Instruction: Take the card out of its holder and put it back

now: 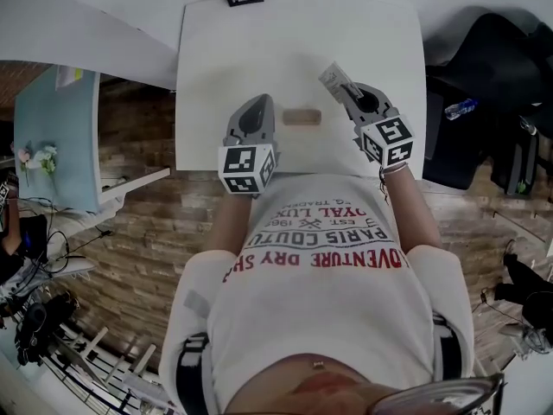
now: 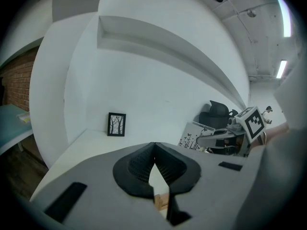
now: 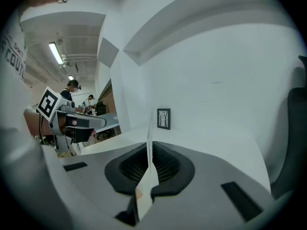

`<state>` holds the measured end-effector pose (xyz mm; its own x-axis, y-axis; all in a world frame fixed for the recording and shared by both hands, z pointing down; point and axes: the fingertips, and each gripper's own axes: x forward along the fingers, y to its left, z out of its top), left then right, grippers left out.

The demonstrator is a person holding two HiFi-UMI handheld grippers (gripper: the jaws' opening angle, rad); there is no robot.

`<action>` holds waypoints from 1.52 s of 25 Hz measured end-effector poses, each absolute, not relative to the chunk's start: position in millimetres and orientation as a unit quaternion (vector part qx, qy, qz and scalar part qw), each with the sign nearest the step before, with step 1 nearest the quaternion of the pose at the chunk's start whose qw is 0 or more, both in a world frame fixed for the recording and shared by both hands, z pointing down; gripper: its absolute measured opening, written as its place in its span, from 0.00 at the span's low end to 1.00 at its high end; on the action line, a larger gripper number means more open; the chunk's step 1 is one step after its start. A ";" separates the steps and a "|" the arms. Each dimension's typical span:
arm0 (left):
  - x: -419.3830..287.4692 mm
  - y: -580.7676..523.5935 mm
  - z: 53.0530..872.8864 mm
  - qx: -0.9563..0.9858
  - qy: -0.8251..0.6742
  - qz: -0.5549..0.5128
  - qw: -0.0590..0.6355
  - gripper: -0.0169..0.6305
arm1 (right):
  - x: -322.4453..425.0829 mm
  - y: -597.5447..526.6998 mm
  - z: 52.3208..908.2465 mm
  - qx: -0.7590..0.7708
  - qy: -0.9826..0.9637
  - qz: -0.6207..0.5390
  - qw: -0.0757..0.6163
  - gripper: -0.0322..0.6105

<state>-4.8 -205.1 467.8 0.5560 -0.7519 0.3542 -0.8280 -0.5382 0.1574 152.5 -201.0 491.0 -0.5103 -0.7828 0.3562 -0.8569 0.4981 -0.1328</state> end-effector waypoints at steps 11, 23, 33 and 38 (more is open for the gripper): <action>-24.5 -201.3 482.7 0.841 -0.492 0.132 0.181 0.06 | 91.5 -194.7 491.4 0.282 -0.939 0.091 0.173 0.11; -45.9 -193.6 499.2 0.814 -0.525 0.141 0.204 0.06 | 53.8 -177.4 513.2 0.147 -0.963 0.082 0.210 0.11; -54.7 -190.8 507.0 0.800 -0.542 0.140 0.217 0.06 | 45.1 -173.4 516.1 0.097 -0.968 0.071 0.220 0.11; -52.0 -188.9 507.5 0.798 -0.544 0.140 0.219 0.06 | 43.0 -169.8 519.1 0.075 -0.967 0.061 0.238 0.11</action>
